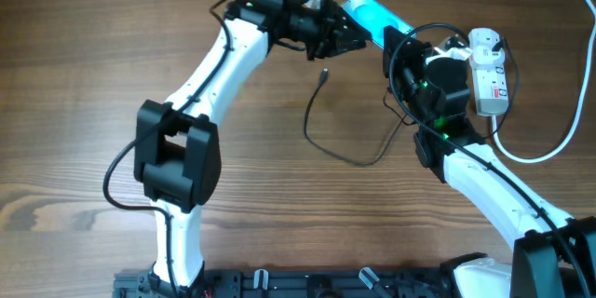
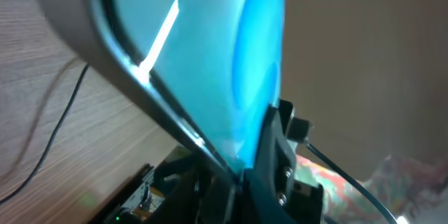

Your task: Plug charger to phone and switch on socket

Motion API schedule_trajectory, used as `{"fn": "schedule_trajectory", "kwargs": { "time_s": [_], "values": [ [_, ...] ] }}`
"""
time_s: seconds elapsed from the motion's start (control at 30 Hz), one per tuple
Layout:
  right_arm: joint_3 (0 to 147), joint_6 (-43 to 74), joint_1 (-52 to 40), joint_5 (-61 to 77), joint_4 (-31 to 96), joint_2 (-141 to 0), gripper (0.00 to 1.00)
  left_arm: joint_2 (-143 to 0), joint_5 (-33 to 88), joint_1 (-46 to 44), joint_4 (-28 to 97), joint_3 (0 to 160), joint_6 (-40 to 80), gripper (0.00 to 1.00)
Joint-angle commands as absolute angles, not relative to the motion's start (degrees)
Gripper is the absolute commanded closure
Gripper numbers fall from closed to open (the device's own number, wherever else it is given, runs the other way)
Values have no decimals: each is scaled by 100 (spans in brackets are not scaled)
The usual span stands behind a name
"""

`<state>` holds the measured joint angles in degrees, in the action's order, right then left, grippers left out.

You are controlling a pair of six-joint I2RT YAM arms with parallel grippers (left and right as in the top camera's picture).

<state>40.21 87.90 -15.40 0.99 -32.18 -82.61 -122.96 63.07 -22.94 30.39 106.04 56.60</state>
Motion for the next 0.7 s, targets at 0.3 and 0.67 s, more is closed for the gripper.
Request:
{"fn": "schedule_trajectory", "kwargs": {
  "time_s": [0.3, 0.67],
  "values": [
    [4082, 9712, -1559, 545, -3321, -8200, 96, -12138, 4729, -2602, 2095, 10685, 6499, 86],
    [4082, 10221, -1559, 1577, -3317, -8200, 96, -12138, 3739, -2679, 1855, 10685, 6497, 87]
  ]
}}
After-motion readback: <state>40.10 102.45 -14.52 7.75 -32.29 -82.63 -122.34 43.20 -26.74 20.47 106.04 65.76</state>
